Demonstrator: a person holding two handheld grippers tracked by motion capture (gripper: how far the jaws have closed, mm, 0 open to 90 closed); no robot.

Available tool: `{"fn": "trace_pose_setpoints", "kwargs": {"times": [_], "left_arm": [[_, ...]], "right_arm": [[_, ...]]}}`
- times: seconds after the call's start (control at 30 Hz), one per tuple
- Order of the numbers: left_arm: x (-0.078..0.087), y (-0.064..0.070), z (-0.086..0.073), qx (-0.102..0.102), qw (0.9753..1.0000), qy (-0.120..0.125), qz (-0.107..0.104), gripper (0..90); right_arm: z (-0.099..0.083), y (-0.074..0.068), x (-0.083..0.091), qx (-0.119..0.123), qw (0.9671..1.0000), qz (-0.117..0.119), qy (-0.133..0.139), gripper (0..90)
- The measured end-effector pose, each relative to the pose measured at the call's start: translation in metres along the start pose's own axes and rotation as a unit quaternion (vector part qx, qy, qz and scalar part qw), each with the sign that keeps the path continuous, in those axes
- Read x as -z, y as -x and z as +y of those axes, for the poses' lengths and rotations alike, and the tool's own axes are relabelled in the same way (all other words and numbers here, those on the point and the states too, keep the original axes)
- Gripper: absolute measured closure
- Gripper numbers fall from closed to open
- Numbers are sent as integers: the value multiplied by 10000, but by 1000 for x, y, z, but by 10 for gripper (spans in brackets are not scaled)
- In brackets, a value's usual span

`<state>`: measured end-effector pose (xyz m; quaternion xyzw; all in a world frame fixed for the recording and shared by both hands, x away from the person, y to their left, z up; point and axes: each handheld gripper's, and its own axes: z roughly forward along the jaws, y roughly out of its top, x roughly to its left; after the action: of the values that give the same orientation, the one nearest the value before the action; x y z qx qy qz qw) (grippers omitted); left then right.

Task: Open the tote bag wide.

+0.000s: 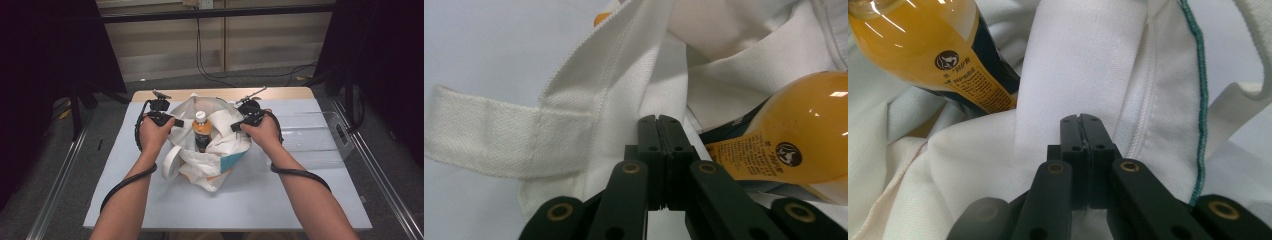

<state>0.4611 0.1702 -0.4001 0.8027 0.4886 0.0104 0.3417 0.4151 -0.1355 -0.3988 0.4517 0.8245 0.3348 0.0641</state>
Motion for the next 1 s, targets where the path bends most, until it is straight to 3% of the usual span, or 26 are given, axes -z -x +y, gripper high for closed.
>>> {"fn": "trace_pose_setpoints", "kwargs": {"times": [1.0], "left_arm": [[-15, -7, -15, 163, 9998, -123, 1, 897]], "right_arm": [[-11, 3, -10, -47, 10000, 16, -82, 895]]}}
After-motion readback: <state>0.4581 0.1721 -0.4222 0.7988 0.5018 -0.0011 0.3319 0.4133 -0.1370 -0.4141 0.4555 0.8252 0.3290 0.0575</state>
